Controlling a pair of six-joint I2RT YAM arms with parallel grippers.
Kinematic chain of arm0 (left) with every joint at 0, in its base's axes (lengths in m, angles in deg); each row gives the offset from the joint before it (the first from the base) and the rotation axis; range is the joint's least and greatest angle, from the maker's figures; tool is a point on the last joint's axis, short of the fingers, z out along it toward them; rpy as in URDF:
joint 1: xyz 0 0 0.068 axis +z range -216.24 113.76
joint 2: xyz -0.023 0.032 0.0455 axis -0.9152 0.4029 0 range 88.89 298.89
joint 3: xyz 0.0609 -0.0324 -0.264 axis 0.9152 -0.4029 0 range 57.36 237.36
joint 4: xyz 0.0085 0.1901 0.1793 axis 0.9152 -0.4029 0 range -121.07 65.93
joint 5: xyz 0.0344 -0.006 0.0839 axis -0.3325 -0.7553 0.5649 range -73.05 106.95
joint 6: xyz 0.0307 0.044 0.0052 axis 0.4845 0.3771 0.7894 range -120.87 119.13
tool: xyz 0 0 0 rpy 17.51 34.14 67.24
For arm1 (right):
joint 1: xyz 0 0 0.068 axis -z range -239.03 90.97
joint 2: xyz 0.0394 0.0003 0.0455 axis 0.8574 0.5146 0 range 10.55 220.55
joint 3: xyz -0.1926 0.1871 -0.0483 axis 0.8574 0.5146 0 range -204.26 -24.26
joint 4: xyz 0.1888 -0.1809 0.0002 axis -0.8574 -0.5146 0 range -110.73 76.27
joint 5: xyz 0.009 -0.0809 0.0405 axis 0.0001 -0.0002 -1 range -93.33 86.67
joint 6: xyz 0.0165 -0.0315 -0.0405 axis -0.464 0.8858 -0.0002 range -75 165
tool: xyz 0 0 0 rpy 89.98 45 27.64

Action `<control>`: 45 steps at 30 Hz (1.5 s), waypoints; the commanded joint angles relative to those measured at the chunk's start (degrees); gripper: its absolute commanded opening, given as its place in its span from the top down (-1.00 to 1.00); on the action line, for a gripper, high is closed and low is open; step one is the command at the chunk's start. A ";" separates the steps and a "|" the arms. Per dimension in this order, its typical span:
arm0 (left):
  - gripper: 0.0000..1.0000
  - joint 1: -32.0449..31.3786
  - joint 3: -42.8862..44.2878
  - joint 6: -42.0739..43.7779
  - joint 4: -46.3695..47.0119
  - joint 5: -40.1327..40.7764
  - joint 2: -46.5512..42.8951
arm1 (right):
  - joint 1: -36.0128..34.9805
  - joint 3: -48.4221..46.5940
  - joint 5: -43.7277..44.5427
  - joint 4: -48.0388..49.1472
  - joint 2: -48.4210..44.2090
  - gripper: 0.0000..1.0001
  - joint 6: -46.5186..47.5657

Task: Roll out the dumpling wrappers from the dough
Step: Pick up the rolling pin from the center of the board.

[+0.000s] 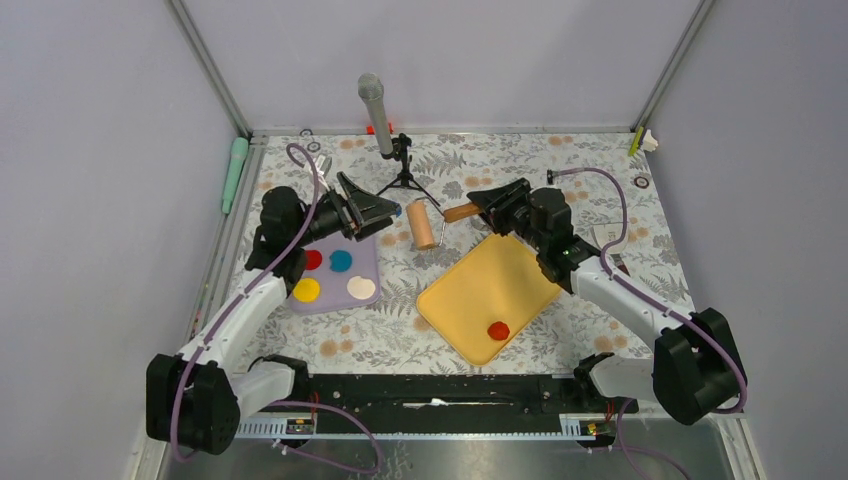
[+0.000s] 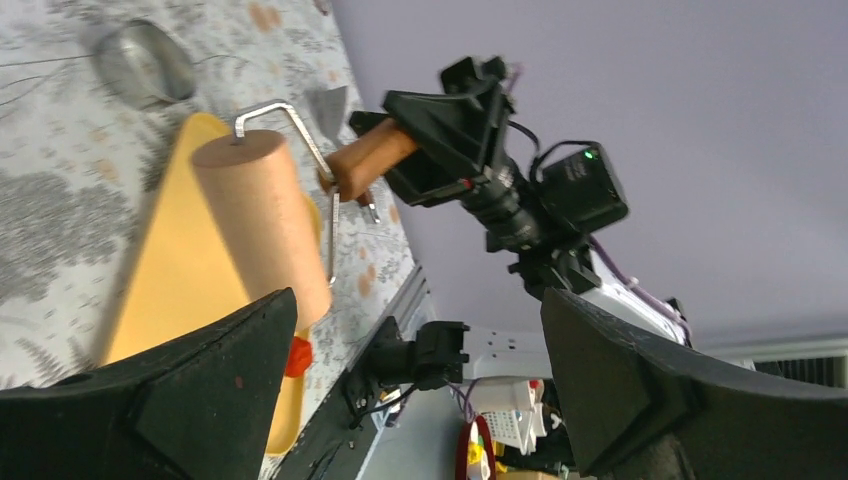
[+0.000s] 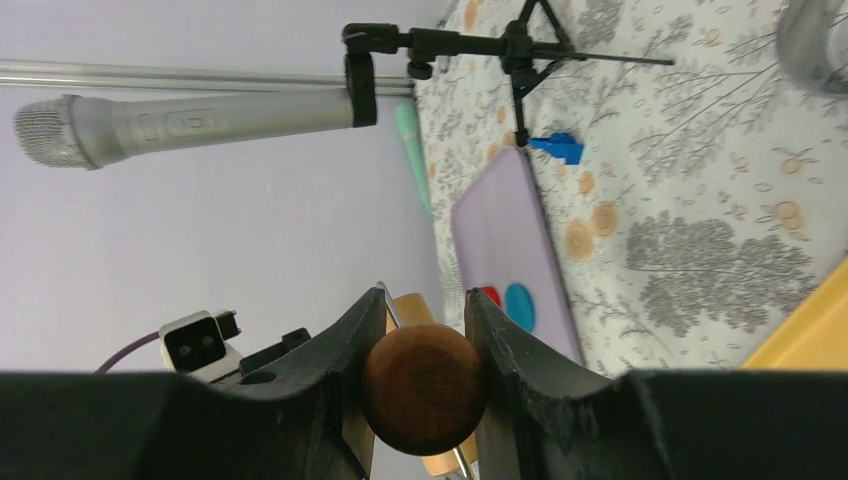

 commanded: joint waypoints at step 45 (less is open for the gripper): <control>-0.24 -15.50 6.56 -17.64 38.33 -0.58 24.50 | -0.03 2.05 -6.81 16.94 1.40 1.00 -15.86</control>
